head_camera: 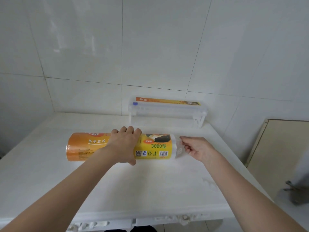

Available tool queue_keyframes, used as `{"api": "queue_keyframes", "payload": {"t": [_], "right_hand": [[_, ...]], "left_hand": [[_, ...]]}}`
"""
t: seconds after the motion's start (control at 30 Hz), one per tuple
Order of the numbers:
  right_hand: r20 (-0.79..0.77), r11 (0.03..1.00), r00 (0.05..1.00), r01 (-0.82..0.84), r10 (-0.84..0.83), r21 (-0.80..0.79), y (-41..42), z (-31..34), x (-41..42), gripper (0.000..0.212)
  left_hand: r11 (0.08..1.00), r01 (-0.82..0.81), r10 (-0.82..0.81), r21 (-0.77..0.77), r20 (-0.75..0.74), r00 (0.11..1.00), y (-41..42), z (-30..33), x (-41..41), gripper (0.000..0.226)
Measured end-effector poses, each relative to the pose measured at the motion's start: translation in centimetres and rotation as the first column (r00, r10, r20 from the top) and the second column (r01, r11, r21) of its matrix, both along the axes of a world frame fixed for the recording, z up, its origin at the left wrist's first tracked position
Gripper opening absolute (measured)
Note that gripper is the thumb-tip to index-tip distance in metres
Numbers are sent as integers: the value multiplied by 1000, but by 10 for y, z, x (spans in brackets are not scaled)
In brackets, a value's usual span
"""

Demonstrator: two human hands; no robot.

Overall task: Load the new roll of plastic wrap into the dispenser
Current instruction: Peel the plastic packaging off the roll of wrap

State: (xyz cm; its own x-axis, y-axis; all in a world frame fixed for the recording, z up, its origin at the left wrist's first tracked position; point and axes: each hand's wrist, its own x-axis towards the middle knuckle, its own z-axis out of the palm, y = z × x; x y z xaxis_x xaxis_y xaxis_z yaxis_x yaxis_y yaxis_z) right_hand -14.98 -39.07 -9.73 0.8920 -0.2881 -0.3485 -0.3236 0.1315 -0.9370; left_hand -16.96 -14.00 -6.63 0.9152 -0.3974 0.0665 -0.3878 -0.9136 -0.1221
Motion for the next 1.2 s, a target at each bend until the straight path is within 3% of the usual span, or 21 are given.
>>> {"api": "queue_keyframes", "payload": {"t": [0.17,0.33,0.4,0.57,0.7,0.83,1.03,1.2], "right_hand": [[65,996,995,76,-79,41,1,-5,3,17],[41,914,992,91,-117,394,-4,-8,-9,8],[37,894,997,39,-62,447,-6,-2,-18,9],[-12,943,990,-132,142,307,3,6,-30,12],[-9,960,977,-209,214,185,11,8,-31,19],[44,932,972,-234,230,277,12,3,-32,22],[30,932,965,-260,261,254,18,6,-27,24],[33,935,991,-130,126,329,4,3,-26,20]], "left_hand": [[1000,-4,4,-8,-6,1000,-2,0,1,93],[1000,-2,2,-14,-13,1000,-2,1,4,93],[1000,-1,1,-15,-15,1000,-2,1,4,92],[1000,-6,6,-6,-14,1000,-3,2,4,93],[1000,-14,14,-2,-8,1000,-4,2,2,93],[1000,-19,19,0,-10,1000,-4,2,2,93],[999,-32,32,-1,-9,999,-5,0,2,93],[1000,-26,26,-16,-25,999,-4,1,5,92]]}}
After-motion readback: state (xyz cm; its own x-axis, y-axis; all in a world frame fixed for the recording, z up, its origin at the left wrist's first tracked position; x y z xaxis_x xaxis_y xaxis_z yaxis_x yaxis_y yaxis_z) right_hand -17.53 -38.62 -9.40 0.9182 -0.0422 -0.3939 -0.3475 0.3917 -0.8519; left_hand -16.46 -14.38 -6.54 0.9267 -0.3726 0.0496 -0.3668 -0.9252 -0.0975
